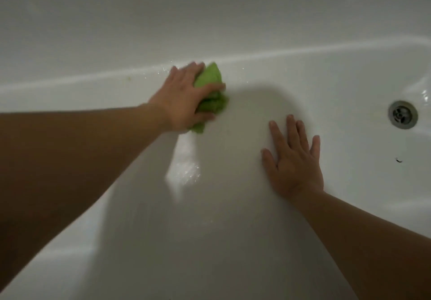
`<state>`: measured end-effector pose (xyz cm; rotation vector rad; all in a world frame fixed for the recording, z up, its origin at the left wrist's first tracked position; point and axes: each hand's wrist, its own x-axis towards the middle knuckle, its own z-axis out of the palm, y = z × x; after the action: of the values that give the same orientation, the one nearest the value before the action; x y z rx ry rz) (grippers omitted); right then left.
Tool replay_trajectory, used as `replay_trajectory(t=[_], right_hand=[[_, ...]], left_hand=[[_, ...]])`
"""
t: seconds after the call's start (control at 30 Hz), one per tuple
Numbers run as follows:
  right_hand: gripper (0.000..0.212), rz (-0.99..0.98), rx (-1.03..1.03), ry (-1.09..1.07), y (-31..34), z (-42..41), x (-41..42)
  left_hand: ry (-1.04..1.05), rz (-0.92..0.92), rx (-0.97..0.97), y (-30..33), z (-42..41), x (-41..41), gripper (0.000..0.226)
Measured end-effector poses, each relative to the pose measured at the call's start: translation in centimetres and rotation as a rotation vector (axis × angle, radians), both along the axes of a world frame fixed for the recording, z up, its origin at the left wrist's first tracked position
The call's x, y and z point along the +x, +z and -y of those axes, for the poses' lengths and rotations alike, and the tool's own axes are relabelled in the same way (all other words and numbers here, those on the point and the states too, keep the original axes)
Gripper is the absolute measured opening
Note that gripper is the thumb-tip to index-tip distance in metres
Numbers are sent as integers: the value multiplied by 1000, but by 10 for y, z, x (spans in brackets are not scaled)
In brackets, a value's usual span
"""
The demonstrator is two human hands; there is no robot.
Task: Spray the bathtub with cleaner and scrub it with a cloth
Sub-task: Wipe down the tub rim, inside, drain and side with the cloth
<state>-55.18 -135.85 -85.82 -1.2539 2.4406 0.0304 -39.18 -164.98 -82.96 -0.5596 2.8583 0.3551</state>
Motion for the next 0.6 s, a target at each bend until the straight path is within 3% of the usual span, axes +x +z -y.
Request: replay_trajectory(t=[0.13,0.23,0.33,0.5,0.6], right_hand=[[71,7,-5,1,1,1,-2],[70,31,4,29,1,1,-5],[65,71,-21,68,2,-2,-13],[60,85,-150,101,0,-14,-27],[62,69,-226,86,-6,-14,-28]], left_hand=[[260,-23,-9,1,-13,-15,71],[382,-14,95,1,-53,-11,70],[321,-38,237,5,-102,5,77],[355,-112,574,14,-159,40,114],[343,-117,461,2,-152,73,91]])
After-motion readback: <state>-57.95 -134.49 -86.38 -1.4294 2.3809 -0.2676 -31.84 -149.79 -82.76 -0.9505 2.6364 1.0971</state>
